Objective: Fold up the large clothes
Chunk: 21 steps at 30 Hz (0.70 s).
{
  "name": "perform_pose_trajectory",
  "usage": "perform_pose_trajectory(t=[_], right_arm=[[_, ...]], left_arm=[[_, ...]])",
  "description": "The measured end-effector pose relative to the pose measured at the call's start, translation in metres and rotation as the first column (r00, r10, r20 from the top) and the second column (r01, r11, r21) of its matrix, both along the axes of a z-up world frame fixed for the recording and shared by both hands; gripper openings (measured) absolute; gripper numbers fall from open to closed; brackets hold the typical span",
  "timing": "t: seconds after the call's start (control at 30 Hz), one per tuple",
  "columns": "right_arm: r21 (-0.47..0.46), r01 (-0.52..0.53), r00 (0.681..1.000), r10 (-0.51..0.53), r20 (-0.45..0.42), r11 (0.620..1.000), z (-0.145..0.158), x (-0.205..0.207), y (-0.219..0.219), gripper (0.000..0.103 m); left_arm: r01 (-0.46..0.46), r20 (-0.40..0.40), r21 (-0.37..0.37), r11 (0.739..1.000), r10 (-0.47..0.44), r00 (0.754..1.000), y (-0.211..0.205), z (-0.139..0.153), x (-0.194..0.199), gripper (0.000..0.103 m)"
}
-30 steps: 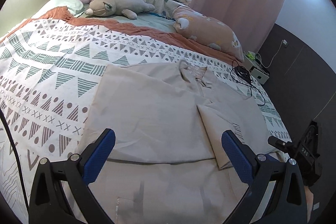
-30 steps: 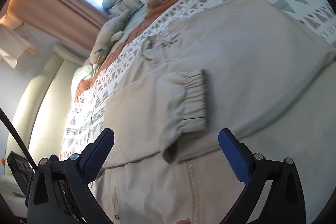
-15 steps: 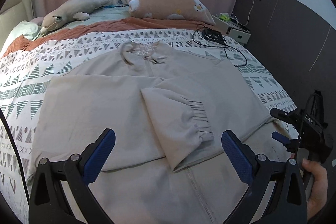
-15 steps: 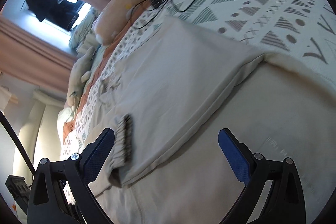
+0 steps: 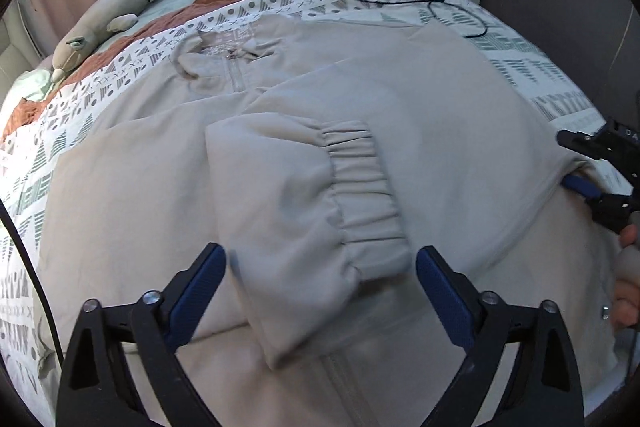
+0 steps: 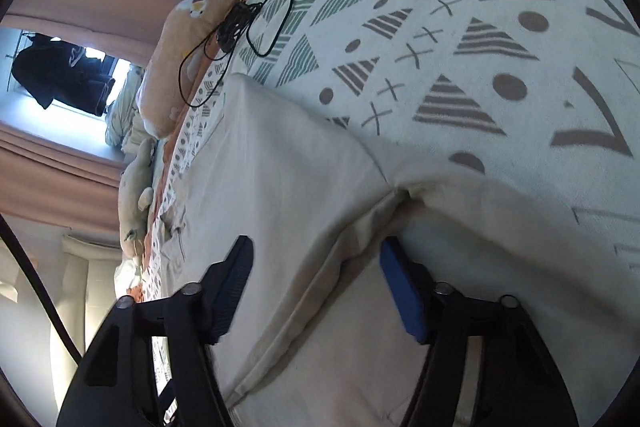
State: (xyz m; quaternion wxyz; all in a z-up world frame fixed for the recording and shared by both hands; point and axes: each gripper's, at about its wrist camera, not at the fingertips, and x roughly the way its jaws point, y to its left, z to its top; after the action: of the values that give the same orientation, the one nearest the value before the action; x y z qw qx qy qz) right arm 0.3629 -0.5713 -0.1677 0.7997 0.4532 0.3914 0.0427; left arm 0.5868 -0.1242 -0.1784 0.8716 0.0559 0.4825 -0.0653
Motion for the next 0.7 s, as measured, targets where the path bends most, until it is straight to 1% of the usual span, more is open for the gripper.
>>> perform_pose_trajectory(t=[0.07,0.1,0.13,0.17,0.23,0.33,0.4,0.57,0.63,0.7], right_arm=[[0.025,0.01,1.0,-0.01,0.003,1.0,-0.009,0.001,-0.003,0.029],[0.034,0.017,1.0,-0.017,0.004,0.999,-0.013,0.002,-0.006,0.024],[0.044,0.023,1.0,-0.023,0.005,0.999,-0.015,0.001,-0.008,0.018],[0.057,0.028,1.0,-0.029,0.008,0.998,-0.018,0.002,-0.014,0.015],[0.062,0.048,0.999,-0.048,0.01,0.997,-0.02,0.001,-0.021,0.013],[0.073,0.074,0.997,-0.075,0.01,0.995,-0.021,-0.005,-0.026,0.013],[0.098,0.081,0.997,-0.082,0.0,0.992,-0.023,-0.01,-0.029,0.013],[0.149,0.07,0.997,-0.065,-0.033,0.986,-0.024,-0.014,-0.033,0.014],[0.153,0.07,0.997,-0.064,-0.047,0.986,-0.023,-0.015,-0.035,0.014],[0.149,0.071,0.997,-0.064,-0.051,0.986,-0.02,-0.015,-0.034,0.017]], left_arm=[[-0.006,-0.004,-0.007,1.0,0.006,1.0,0.006,-0.003,0.006,0.094],[-0.015,0.005,0.002,1.0,0.015,1.0,0.011,-0.002,0.007,0.093],[-0.028,0.018,0.015,0.999,0.027,0.999,0.015,0.0,0.008,0.086],[-0.039,0.027,0.021,0.999,0.038,0.999,0.019,0.002,0.01,0.085],[-0.064,0.04,0.002,0.998,0.064,0.997,0.033,0.008,0.011,0.085],[-0.12,0.07,0.03,0.992,0.118,0.991,0.054,0.015,0.012,0.085],[-0.158,0.07,0.035,0.987,0.155,0.985,0.071,0.016,0.01,0.085],[-0.23,0.048,-0.022,0.973,0.23,0.972,0.114,0.02,0.0,0.085],[-0.247,0.044,-0.046,0.968,0.249,0.968,0.125,0.021,-0.004,0.085],[-0.255,0.029,-0.069,0.965,0.257,0.966,0.134,0.02,-0.006,0.085]])
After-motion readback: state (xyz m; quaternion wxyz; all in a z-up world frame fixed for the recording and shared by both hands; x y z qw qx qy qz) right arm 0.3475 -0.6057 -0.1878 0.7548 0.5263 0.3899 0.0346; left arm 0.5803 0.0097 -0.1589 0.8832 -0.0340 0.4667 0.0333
